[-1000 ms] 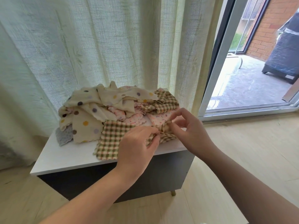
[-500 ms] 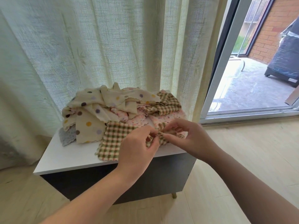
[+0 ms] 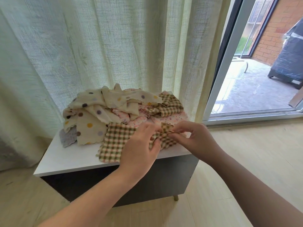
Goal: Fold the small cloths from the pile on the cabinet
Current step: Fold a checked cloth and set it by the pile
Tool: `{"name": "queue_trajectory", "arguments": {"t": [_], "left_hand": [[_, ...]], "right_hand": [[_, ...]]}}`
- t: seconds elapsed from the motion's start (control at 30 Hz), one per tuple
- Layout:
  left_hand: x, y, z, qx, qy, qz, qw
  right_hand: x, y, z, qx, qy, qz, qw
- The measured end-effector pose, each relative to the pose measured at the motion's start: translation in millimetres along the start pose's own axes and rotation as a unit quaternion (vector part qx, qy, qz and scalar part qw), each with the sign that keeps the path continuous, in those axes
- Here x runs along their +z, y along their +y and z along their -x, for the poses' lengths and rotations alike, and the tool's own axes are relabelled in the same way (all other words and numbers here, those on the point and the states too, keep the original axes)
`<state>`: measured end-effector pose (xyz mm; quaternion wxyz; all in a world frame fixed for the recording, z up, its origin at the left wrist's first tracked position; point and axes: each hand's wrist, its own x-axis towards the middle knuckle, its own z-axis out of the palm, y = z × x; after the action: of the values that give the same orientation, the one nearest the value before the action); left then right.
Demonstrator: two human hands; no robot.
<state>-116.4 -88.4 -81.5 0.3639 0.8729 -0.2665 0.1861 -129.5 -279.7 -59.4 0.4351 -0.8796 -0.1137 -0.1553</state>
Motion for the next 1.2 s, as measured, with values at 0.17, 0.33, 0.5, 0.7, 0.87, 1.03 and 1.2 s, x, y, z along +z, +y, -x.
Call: {"name": "queue_trajectory", "arguments": {"t": [0.17,0.33,0.5,0.7,0.87,1.03,1.2], "left_hand": [[0.8,-5.2,-3.4,0.009,-0.025,0.012,1.000],[-4.0,-2.5,-3.5,0.021,-0.037,0.052,0.998],[-5.6,-1.3,-5.8,0.014,-0.060,0.045,0.997],[-0.6,2.8,-6.3,-0.132,-0.076,0.166,0.974],[1.3,6.4,-7.6,-0.150,-0.061,0.148,0.976],[-1.0,-0.3,-7.5,-0.075,-0.058,0.109,0.990],[-1.8,-8.7,-4.6,0.015,-0.056,0.067,0.996]], "right_hand": [[-0.9,-1.9,0.7,-0.011,0.016,0.009,1.000],[-2.5,-2.9,-0.2,-0.014,0.016,0.011,1.000],[-1.7,-4.6,1.1,-0.010,0.021,0.009,1.000],[-1.0,-6.5,0.9,-0.026,0.020,-0.007,0.999],[1.5,-6.7,0.0,-0.022,0.006,-0.027,0.999],[3.2,-5.9,0.2,-0.001,0.031,-0.056,0.998],[4.5,-5.8,-2.2,0.016,0.021,-0.084,0.996]]}}
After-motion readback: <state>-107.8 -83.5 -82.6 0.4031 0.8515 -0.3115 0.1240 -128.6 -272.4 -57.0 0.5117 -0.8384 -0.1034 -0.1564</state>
